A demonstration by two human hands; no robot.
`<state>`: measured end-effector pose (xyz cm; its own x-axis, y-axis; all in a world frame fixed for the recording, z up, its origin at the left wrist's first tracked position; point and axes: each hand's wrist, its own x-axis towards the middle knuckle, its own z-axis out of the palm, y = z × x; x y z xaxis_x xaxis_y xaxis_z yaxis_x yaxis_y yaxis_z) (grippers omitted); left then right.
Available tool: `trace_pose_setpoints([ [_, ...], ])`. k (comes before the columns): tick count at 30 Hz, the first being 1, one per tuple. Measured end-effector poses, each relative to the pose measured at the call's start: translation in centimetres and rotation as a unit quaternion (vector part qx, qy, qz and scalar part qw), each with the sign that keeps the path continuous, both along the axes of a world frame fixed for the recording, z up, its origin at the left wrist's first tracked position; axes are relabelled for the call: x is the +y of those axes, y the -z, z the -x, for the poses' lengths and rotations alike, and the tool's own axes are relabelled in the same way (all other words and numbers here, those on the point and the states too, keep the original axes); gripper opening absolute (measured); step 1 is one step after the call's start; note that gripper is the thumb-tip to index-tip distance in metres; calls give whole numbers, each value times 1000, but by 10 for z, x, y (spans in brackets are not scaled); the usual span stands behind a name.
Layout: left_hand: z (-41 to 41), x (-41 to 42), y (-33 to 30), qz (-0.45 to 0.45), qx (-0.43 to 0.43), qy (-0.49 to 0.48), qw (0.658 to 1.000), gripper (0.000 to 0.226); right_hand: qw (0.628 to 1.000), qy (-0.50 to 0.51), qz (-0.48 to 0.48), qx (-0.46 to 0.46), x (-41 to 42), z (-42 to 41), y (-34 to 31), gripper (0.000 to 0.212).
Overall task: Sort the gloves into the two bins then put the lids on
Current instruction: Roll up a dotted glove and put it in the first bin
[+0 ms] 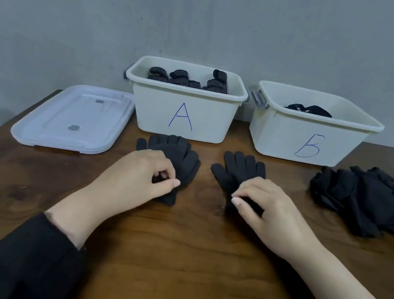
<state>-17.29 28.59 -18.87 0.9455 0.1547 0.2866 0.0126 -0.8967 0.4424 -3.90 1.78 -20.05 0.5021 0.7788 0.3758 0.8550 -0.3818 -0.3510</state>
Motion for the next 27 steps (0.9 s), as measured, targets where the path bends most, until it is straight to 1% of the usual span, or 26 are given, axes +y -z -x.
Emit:
trace_pose_setpoints([
  [3, 1, 5, 0, 12, 59, 28, 998, 15, 998, -32, 61, 6, 3, -3, 10, 33],
  [5, -1, 6, 1, 10, 65, 33, 997, 19, 998, -20, 65, 3, 4, -3, 13, 40],
  [6, -2, 6, 2, 5, 64, 35, 997, 20, 998, -14, 60, 2, 4, -3, 14, 40],
  [11, -4, 9, 5, -3, 67, 38, 997, 11, 999, 21, 34, -16, 6, -2, 17, 20],
  [15, -4, 9, 5, -5, 67, 39, 997, 5, 999, 21, 6, -36, 7, 3, 11, 15],
  [17, -4, 9, 4, -8, 67, 41, 997, 5, 999, 11, 9, -33, 6, 6, 9, 21],
  [22, -4, 12, 5, -8, 87, 41, 995, 15, 997, 1, 66, 38, 5, 10, 7, 51],
  [25, -5, 10, 4, -13, 83, 36, 996, 9, 986, 1, 145, 77, 6, 9, 8, 61],
  [27, -4, 8, 3, -18, 84, 35, 996, 6, 986, -2, 143, 90, 6, 9, 9, 65],
])
